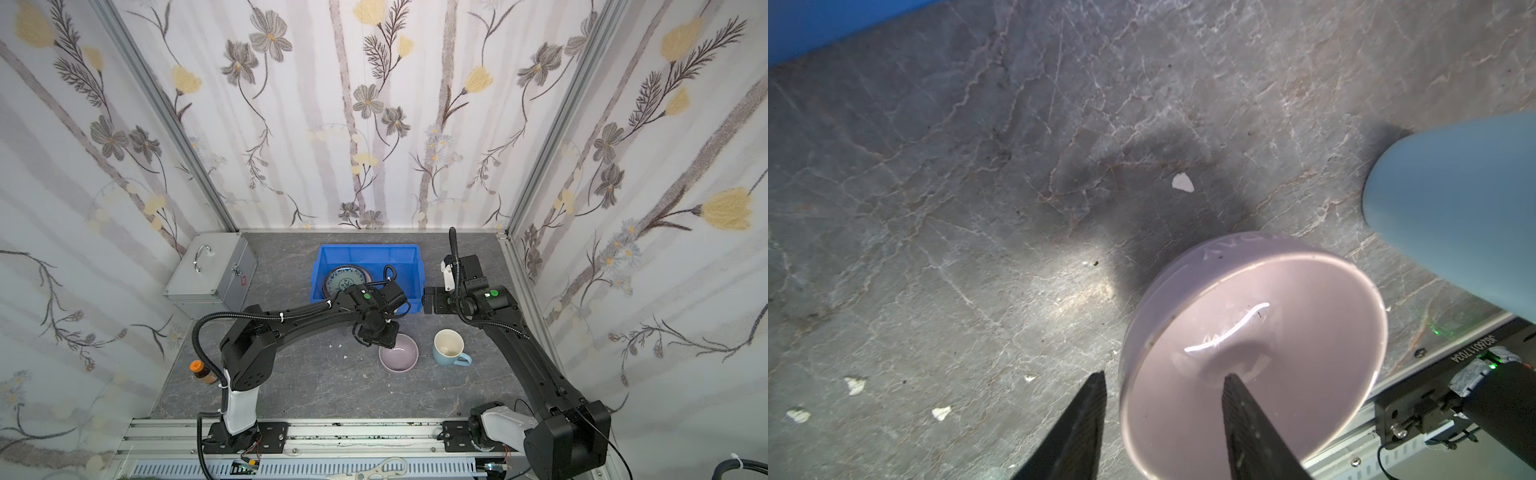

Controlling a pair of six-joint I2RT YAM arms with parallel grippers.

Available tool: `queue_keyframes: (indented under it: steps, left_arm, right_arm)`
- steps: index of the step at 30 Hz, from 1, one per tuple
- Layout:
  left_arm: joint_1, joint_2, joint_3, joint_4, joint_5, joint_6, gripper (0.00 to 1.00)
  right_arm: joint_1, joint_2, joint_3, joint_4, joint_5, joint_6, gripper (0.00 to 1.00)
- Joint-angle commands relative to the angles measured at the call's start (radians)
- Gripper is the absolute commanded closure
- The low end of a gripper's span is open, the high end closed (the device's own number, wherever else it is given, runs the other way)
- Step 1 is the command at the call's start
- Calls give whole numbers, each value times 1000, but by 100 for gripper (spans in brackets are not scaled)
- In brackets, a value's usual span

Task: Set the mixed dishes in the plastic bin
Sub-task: 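Close the left gripper on the lavender bowl rim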

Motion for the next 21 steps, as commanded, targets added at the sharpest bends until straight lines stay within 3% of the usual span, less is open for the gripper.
queue_keyframes:
  steps: [1, 6, 13, 21]
  left_arm:
    - [-2, 9, -5, -4, 4, 6, 58]
    - [-3, 16, -12, 0, 1, 6, 63]
    - [-3, 34, -7, -1, 7, 4, 79]
    - [-3, 37, 0, -8, 1, 3, 84]
  right_arm:
    - [-1, 3, 1, 14, 2, -5, 0]
    - [-1, -3, -2, 8, 5, -2, 0]
    - [-1, -12, -10, 3, 10, 1, 0]
    - [-1, -11, -12, 3, 12, 1, 0]
